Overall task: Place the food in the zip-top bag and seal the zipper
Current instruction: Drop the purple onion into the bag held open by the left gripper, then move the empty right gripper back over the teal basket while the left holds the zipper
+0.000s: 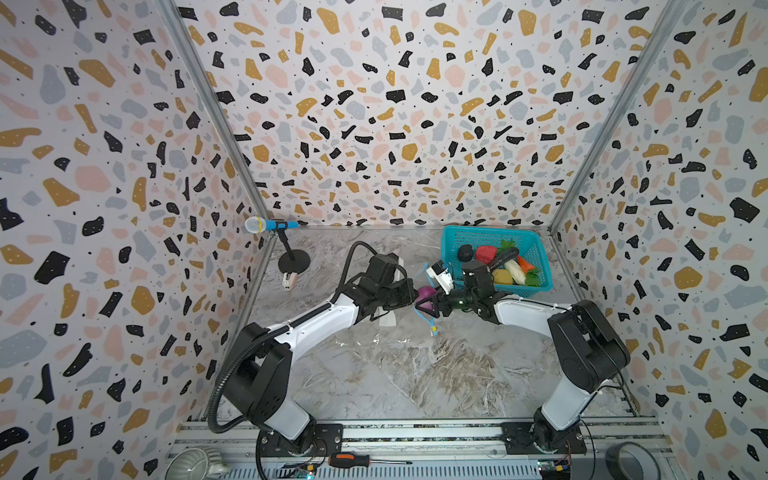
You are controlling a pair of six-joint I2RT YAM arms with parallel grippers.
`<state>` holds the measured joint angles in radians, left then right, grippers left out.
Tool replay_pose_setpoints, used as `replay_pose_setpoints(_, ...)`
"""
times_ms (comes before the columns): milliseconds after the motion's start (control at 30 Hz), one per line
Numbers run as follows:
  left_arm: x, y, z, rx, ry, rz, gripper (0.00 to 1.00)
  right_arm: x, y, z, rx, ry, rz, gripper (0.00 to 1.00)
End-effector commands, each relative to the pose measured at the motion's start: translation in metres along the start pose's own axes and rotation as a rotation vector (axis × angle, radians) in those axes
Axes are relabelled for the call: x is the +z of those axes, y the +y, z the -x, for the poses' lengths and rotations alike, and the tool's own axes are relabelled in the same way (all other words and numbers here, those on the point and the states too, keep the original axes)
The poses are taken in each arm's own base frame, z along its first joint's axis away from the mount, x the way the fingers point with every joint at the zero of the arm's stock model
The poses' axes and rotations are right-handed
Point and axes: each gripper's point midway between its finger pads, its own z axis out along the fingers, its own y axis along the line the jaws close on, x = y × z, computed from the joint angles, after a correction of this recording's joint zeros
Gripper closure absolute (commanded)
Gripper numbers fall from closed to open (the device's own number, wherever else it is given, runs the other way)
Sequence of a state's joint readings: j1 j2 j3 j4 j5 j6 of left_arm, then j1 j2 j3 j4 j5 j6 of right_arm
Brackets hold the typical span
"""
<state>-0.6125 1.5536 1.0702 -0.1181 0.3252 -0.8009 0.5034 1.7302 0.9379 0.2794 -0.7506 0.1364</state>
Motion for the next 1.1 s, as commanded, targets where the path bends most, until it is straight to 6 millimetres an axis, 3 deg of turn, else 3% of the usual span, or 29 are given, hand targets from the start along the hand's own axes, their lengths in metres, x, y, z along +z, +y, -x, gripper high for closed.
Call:
replay_pose_setpoints(0, -0.008, -0.016, 0.004, 0.019, -0.026, -0.061, 1.00, 0.002, 0.004, 0.007, -0.023, 0.007, -0.001, 0.43)
replay_pose_setpoints(367, -0.008, -0.014, 0.005, 0.021, -0.028, -0.054, 1.00, 0.000, 0.002, 0.007, -0.031, 0.010, -0.036, 0.24)
replay_pose_setpoints(833, -0.007, -0.009, 0.003, 0.017, -0.033, -0.035, 1.00, -0.005, 0.001, 0.012, -0.024, -0.009, -0.066, 0.23)
replay_pose_setpoints(1067, -0.003, 0.001, 0.004, 0.017, -0.042, -0.001, 1.00, -0.028, -0.003, 0.015, 0.034, -0.002, -0.180, 0.25)
